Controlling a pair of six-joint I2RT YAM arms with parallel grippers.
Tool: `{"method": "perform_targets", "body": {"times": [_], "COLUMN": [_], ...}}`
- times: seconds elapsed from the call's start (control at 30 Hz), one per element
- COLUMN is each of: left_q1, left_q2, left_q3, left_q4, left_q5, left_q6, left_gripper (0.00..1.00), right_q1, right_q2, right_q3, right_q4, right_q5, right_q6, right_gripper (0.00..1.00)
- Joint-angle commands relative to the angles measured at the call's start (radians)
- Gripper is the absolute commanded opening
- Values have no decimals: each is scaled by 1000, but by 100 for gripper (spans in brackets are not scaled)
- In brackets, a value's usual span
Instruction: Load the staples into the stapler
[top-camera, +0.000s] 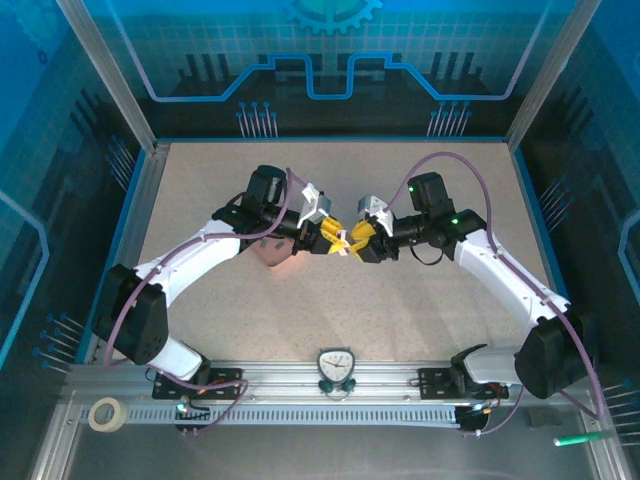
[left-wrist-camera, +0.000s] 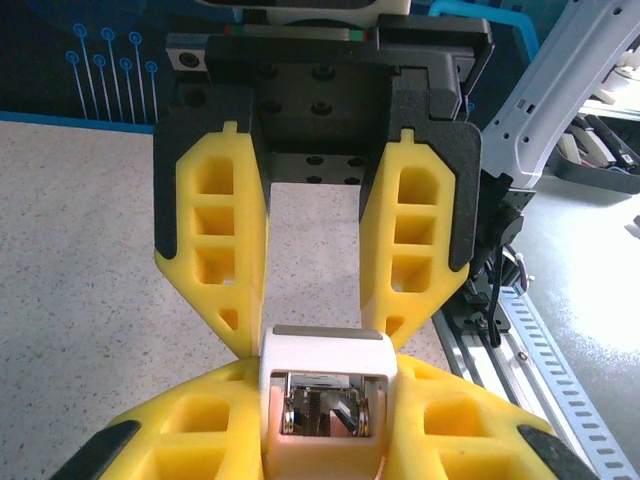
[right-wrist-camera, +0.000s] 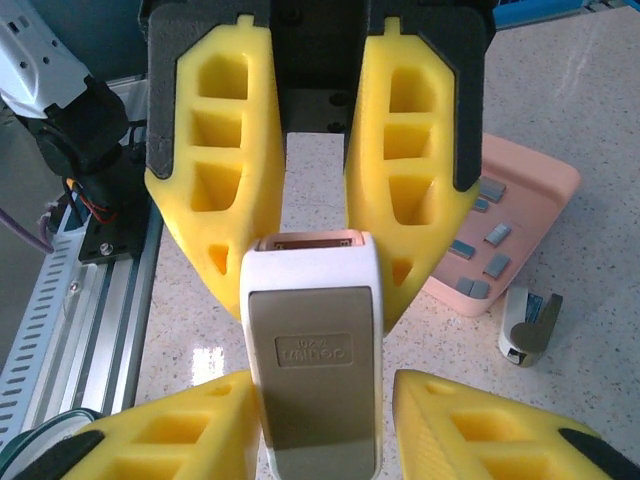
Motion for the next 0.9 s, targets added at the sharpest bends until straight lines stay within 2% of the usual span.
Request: {"method": "perform_targets", "body": {"times": [0.0,0.17,0.27,0.3,0.37,0.4,0.43,0.5,0.6,0.7,0.87], "left_q1": [-6,-6,-6,-5,-6,-6,-6,-6,-7,-8,-34], "left_q2": [-31,-36,-37,-37,-41,-45,-49,-56,-74,-92,-102], "left_q3": [4,4,3,2,-8,-12,-12,-18,-66,-131,-185], "left_q4": [39,59,61,65,116,136,137,125,158,224,228], "left_q5": [63,67,64,53,-46,-128,-203,-297,-349,-381,-482], "left_q6": [0,-30,-36,-43,-136,-193,-235,-265,-290,-324,-304], "left_gripper": [0,1,4,9,34,46,53,58,69,70,69], "right_q1": [0,3,3,3,-2,-11,-19,-38,-45,-48,-54], "right_q2": [6,6,6,4,-5,-15,-27,-53,-76,-72,-60], "right_q3": [25,26,25,24,11,-5,-26,-78,-135,-156,-198], "right_q4": [-25,-24,-19,-13,23,61,110,225,355,396,489], "right_q5": [-37,-23,-26,-24,-19,-19,-17,-10,67,121,91], "right_q6": [-26,-24,-19,-12,22,60,109,235,449,635,892], "right_gripper": [43,39,32,27,22,21,20,17,13,10,9]}}
